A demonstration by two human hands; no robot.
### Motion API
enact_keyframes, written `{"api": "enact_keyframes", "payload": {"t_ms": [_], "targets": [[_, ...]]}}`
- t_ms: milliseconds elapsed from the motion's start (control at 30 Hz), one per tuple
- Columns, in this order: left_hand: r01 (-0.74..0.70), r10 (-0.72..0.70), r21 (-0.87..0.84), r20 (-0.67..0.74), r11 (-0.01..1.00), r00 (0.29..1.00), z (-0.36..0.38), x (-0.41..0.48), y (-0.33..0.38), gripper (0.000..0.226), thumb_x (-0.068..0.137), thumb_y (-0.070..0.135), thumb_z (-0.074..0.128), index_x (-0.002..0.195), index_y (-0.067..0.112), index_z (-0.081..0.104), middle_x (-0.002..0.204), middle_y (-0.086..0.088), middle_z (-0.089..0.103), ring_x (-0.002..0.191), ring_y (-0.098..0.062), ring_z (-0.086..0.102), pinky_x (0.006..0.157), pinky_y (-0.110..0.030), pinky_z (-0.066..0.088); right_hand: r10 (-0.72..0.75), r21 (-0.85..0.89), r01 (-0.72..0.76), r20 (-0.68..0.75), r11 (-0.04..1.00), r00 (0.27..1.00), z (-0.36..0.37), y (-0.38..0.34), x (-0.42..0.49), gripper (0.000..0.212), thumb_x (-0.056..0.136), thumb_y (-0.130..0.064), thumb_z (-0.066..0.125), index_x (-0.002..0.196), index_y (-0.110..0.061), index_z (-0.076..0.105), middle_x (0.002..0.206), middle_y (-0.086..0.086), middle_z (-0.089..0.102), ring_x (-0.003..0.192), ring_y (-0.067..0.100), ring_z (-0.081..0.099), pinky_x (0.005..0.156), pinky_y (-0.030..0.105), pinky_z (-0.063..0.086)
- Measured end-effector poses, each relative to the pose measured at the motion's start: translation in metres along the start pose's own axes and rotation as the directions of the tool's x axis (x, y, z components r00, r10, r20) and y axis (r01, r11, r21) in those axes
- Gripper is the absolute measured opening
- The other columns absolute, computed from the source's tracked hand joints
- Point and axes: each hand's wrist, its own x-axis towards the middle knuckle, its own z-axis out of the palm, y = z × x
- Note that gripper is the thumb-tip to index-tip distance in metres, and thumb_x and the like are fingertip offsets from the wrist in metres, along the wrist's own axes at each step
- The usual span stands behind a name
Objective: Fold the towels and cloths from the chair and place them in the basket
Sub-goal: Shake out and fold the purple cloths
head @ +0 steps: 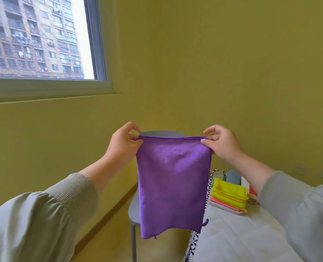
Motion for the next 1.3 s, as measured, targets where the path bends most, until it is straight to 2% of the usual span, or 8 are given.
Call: {"api": "enact_keyframes", "payload": {"t_ms": [167, 333, 433, 533, 800, 1000, 1167, 1300], "targets": [[-0.017, 0.017, -0.004, -0.021, 1.000, 1.000, -0.024, 0.003, 0.006, 0.035, 0.082, -0.007, 0.056, 0.069, 0.025, 0.063, 0.063, -0.001, 0.059, 0.057, -0.021, 0.046, 0.059, -0.032, 0.044, -0.049, 0.066, 0.041, 0.125, 0.997, 0.991, -0.003, -0.027, -0.002, 0.029, 0.083, 0.015, 0.058, 0.077, -0.013, 0.056, 0.065, 0.004, 0.053, 0.046, 0.005, 0.053, 0.045, 0.023, 0.053], [-0.057, 0.056, 0.131, 0.009, 0.990, 0.998, -0.037, 0.007, 0.014, 0.033, 0.083, -0.006, 0.057, 0.071, 0.024, 0.064, 0.060, 0.003, 0.055, 0.055, -0.021, 0.049, 0.057, -0.026, 0.044, -0.055, 0.046, 0.047, 0.178, 0.998, 0.982, 0.000, -0.037, 0.001, 0.029, 0.083, 0.015, 0.058, 0.076, -0.012, 0.063, 0.067, 0.003, 0.058, 0.051, 0.006, 0.056, 0.048, 0.022, 0.054], [-0.104, 0.093, 0.228, 0.056, 0.968, 0.994, -0.045, 0.009, 0.016, 0.029, 0.082, -0.006, 0.060, 0.078, 0.021, 0.068, 0.072, -0.003, 0.063, 0.065, -0.023, 0.057, 0.070, -0.035, 0.054, -0.046, 0.028, 0.042, 0.194, 0.999, 0.980, 0.003, -0.037, 0.003, 0.028, 0.083, 0.014, 0.059, 0.076, -0.013, 0.065, 0.071, 0.007, 0.060, 0.049, 0.005, 0.056, 0.049, 0.021, 0.055], [-0.121, 0.098, 0.292, 0.091, 0.949, 0.991, -0.051, 0.011, 0.020, 0.027, 0.080, -0.006, 0.061, 0.080, 0.020, 0.070, 0.077, -0.007, 0.068, 0.068, -0.022, 0.059, 0.076, -0.037, 0.055, -0.026, 0.004, 0.026, 0.208, 1.000, 0.978, 0.006, -0.038, 0.004, 0.027, 0.081, 0.014, 0.060, 0.073, -0.011, 0.065, 0.071, 0.009, 0.062, 0.048, 0.004, 0.057, 0.049, 0.020, 0.055], [-0.169, 0.141, 0.377, 0.101, 0.910, 0.985, -0.057, 0.010, 0.030, 0.023, 0.078, -0.005, 0.063, 0.079, 0.017, 0.071, 0.071, -0.001, 0.065, 0.058, -0.011, 0.052, 0.067, -0.027, 0.048, 0.015, -0.092, 0.010, 0.268, 0.996, 0.963, 0.001, -0.046, 0.005, 0.023, 0.078, 0.012, 0.066, 0.066, -0.008, 0.067, 0.068, 0.013, 0.065, 0.048, 0.012, 0.060, 0.051, 0.022, 0.056], [-0.171, 0.146, 0.395, 0.092, 0.903, 0.985, -0.058, 0.009, 0.036, 0.022, 0.079, -0.006, 0.062, 0.083, 0.012, 0.073, 0.074, -0.004, 0.066, 0.059, -0.011, 0.052, 0.069, -0.028, 0.050, 0.046, -0.110, -0.014, 0.294, 0.994, 0.955, -0.002, -0.050, 0.004, 0.020, 0.077, 0.010, 0.069, 0.065, -0.007, 0.068, 0.064, 0.011, 0.064, 0.040, 0.004, 0.056, 0.044, 0.017, 0.048], [-0.173, 0.136, 0.437, 0.115, 0.883, 0.984, -0.061, 0.010, 0.036, 0.020, 0.079, -0.004, 0.063, 0.081, 0.014, 0.072, 0.074, -0.002, 0.067, 0.059, -0.012, 0.053, 0.066, -0.026, 0.047, 0.037, -0.157, 0.013, 0.310, 0.987, 0.950, -0.003, -0.049, 0.006, 0.020, 0.077, 0.006, 0.071, 0.065, -0.010, 0.069, 0.062, 0.004, 0.066, 0.050, 0.006, 0.060, 0.052, 0.023, 0.052], [-0.180, 0.132, 0.490, 0.131, 0.853, 0.983, -0.061, 0.011, 0.034, 0.019, 0.078, -0.003, 0.063, 0.082, 0.013, 0.072, 0.067, 0.008, 0.061, 0.065, -0.015, 0.054, 0.060, -0.022, 0.039, 0.006, -0.198, 0.060, 0.319, 0.978, 0.948, -0.002, -0.055, 0.008, 0.021, 0.077, 0.002, 0.072, 0.063, -0.013, 0.068, 0.063, 0.003, 0.066, 0.048, 0.001, 0.058, 0.054, 0.019, 0.051]]}}
